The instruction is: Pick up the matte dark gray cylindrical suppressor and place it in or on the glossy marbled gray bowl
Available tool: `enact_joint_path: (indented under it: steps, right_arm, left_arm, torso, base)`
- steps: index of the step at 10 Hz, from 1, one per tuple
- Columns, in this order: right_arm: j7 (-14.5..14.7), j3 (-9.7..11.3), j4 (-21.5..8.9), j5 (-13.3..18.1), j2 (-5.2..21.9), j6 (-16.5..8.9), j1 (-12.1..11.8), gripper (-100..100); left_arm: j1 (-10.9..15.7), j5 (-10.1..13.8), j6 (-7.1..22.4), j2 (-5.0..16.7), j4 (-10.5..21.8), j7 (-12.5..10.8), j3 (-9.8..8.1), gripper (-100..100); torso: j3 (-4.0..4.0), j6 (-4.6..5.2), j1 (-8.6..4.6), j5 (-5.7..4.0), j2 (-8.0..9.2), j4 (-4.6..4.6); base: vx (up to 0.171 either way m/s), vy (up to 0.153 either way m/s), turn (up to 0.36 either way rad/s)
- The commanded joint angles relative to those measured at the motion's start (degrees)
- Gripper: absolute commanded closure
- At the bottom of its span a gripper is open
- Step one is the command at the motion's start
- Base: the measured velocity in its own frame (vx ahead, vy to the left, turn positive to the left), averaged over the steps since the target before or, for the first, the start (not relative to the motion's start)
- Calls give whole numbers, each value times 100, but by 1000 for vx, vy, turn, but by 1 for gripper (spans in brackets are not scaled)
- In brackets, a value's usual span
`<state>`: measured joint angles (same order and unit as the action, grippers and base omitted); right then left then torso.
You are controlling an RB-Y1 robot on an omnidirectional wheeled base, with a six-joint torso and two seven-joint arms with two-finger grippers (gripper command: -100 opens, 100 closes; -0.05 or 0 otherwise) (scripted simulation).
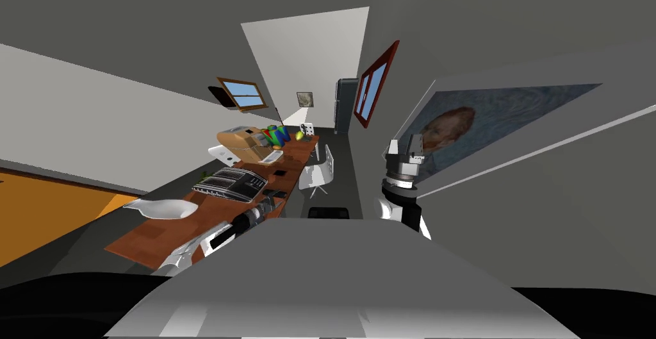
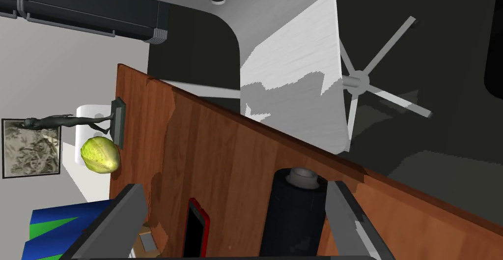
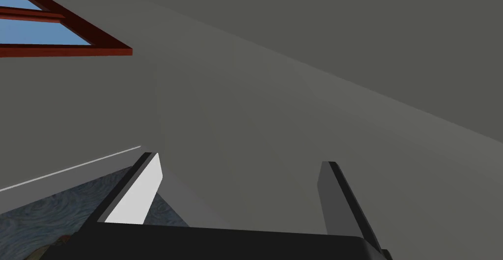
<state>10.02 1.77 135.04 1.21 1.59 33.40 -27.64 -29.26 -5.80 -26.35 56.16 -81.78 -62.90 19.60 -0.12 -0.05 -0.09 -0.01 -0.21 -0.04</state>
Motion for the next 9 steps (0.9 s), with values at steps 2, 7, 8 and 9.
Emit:
enact_joint_path:
  steps: [2,7,8,9]
  right_arm:
    - [0,0,0,0,0,0,0,0]
    - [0,0,0,0,0,0,0,0]
    - [0,0,0,0,0,0,-1,0]
    - [0,0,0,0,0,0,0,0]
  left_arm:
    - [-37,-87,183,294,414,-367,122,-100]
    - [-82,-210,407,599,939,-778,273,-100]
    - [-98,-247,472,677,1086,-892,319,-100]
    - [-98,-247,472,677,1086,-892,319,-100]
  torso:
    - [-1,2,-1,-1,-3,0]
    - [-7,2,-7,-3,-12,-2]
    - [-4,-2,-3,-1,-6,-1]
    - [-3,1,-2,-1,-6,-1]
  base:
    - [69,-26,-160]
    - [63,-24,-108]
    - [60,-12,-65]
    - [43,-10,-53]
